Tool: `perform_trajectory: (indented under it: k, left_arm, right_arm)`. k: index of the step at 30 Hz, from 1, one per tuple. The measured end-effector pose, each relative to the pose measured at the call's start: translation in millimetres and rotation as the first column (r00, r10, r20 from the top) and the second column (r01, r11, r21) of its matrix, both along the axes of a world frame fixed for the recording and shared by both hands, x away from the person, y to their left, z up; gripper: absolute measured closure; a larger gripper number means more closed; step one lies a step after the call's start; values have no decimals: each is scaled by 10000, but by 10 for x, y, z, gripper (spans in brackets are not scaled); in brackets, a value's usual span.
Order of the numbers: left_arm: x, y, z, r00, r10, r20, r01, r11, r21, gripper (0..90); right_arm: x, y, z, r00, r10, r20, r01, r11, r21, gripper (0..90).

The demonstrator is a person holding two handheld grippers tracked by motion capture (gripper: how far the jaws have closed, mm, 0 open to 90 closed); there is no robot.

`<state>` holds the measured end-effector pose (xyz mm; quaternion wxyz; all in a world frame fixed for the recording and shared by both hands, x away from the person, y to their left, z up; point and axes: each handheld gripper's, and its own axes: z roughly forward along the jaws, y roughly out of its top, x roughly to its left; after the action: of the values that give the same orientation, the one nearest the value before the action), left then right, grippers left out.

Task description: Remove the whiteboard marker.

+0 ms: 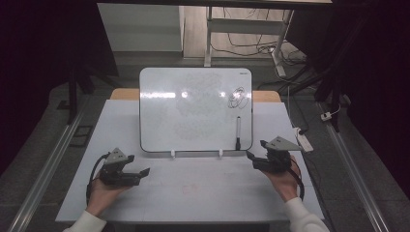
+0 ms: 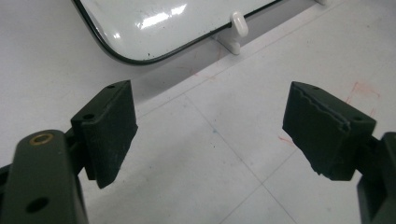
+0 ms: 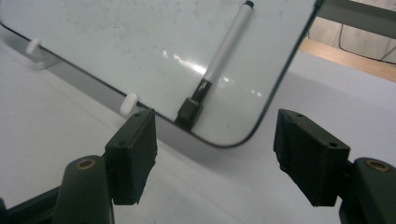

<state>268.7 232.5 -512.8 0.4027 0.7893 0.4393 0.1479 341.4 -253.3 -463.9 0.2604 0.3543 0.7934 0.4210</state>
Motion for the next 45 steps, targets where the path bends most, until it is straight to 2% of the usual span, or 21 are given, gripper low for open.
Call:
perform_trajectory:
  k: [1,4,5,6,7,10,11,14,15,16,19,20,31,33,35,40,42,45]
  left_arm:
    - [-7,-3,-2,10000,-18,6,18,10000,39,187]
    - [-22,-7,-3,10000,-33,42,33,9999,144,187]
    - [-24,-9,-3,10000,-38,41,38,9999,163,187]
    - [-26,-10,-4,10000,-39,40,38,9998,172,187]
    - [-28,-12,-4,10000,-38,42,38,9998,182,187]
    - [-37,-20,-7,10000,-42,47,40,9996,262,187]
    - [-39,-23,-9,10000,-45,55,44,9996,296,187]
    - [-42,-34,-15,10000,-55,49,53,9993,369,187]
    - [-42,-34,-15,10000,-55,49,53,9993,369,187]
    - [-43,-36,-16,10000,-58,50,56,9992,395,187]
    - [-48,-36,-18,10000,-60,61,57,9990,452,187]
    - [-50,-35,-19,10000,-63,65,60,9989,468,187]
    - [-55,-36,-30,9999,-128,85,123,9982,592,187]
    - [-58,-35,-29,9999,-115,101,109,9983,578,187]
    - [-60,-32,-28,9999,-118,127,110,9982,581,187]
    - [-67,-27,-24,9998,-156,151,147,9980,608,187]
    - [-75,-25,-22,9997,-160,182,149,9983,572,187]
    - [-82,-21,-21,9997,-144,207,133,9983,560,187]
  right_arm:
    - [48,111,33,10000,-41,20,42,9997,-235,313]
    - [105,200,66,9999,-122,-31,122,9996,-248,327]
    - [172,277,98,9995,-314,-91,312,9993,-206,342]
    - [172,277,98,9995,-314,-91,312,9993,-206,342]
    - [249,342,131,9986,-497,-204,495,9987,-77,360]
    - [378,425,171,9959,-844,-316,842,9964,-89,389]
    - [378,425,171,9959,-844,-316,842,9964,-89,389]
    - [550,527,207,9896,-1355,-476,1354,9908,-47,439]
    - [550,527,207,9896,-1355,-476,1354,9908,-47,439]
    - [633,577,200,9842,-1702,-496,1697,9854,-138,469]
    - [700,614,180,9789,-1979,-515,1977,9802,-78,497]
    - [748,649,157,9730,-2263,-446,2257,9740,-192,531]
    - [856,755,127,9598,-2804,-141,2798,9595,-334,672]
    - [858,782,133,9575,-2883,-56,2879,9568,-411,700]
    - [854,839,132,9530,-3030,100,3029,9502,-730,732]
    - [852,902,127,9462,-3230,198,3234,9424,-853,754]
    - [853,914,130,9455,-3253,140,3254,9424,-768,764]
    - [845,938,126,9492,-3146,50,3142,9468,-701,803]
